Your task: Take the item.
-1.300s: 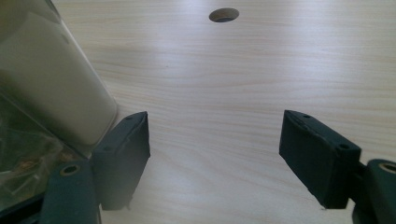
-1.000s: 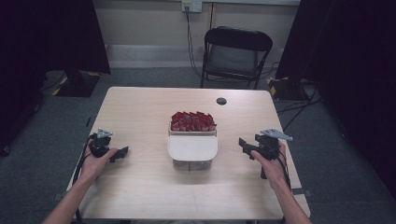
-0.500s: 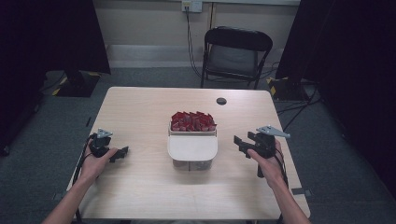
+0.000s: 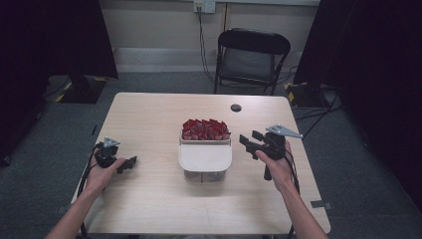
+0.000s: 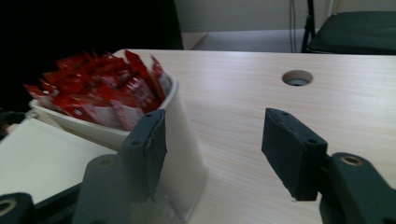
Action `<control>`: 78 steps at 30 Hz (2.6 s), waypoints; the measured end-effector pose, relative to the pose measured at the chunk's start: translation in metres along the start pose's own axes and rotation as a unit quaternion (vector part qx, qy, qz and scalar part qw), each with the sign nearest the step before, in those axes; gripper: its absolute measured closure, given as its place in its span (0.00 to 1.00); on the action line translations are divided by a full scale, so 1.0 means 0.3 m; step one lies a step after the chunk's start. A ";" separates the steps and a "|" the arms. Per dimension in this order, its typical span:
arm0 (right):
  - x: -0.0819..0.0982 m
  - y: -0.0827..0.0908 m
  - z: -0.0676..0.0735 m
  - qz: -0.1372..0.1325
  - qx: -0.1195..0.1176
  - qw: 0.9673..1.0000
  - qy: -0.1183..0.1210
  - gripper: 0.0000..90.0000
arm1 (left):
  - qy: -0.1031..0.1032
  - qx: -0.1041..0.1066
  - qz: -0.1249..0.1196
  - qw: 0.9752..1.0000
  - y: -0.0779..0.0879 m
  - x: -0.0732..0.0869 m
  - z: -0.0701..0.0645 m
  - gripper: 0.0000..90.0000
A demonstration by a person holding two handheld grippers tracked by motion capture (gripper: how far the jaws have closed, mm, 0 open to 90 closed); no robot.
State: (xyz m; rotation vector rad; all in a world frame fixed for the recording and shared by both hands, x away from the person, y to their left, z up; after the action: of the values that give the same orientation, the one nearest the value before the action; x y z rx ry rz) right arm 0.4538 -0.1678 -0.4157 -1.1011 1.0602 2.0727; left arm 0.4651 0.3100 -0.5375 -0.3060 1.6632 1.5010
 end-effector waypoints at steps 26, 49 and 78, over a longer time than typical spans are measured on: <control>-0.008 -0.089 0.115 0.021 -0.073 0.997 0.019 0.68 | 0.000 0.000 0.000 1.000 0.000 0.000 0.000 0.03; -0.006 -0.121 0.129 0.030 -0.103 0.994 0.017 0.94 | -0.001 0.000 0.000 1.000 0.000 0.000 0.000 0.03; -0.009 -0.120 0.135 0.047 -0.102 0.994 0.010 1.00 | 0.000 0.000 0.000 1.000 0.000 0.000 0.000 0.03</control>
State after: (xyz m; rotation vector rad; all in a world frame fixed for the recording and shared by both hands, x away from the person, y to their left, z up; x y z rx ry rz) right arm 0.4655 -0.1149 -0.4128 -1.1940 0.9413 2.2905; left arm 0.4651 0.3100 -0.5375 -0.3061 1.6631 1.5011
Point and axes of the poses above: each handheld gripper's, and its own axes: y roughly backward along the jaws, x roughly out of its underside, z roughly to its left, the point moved 5 cm from there along -y, roughly forward along the jaws, and after that the axes turned 8 degrees about -y, right-handed, at the moved point
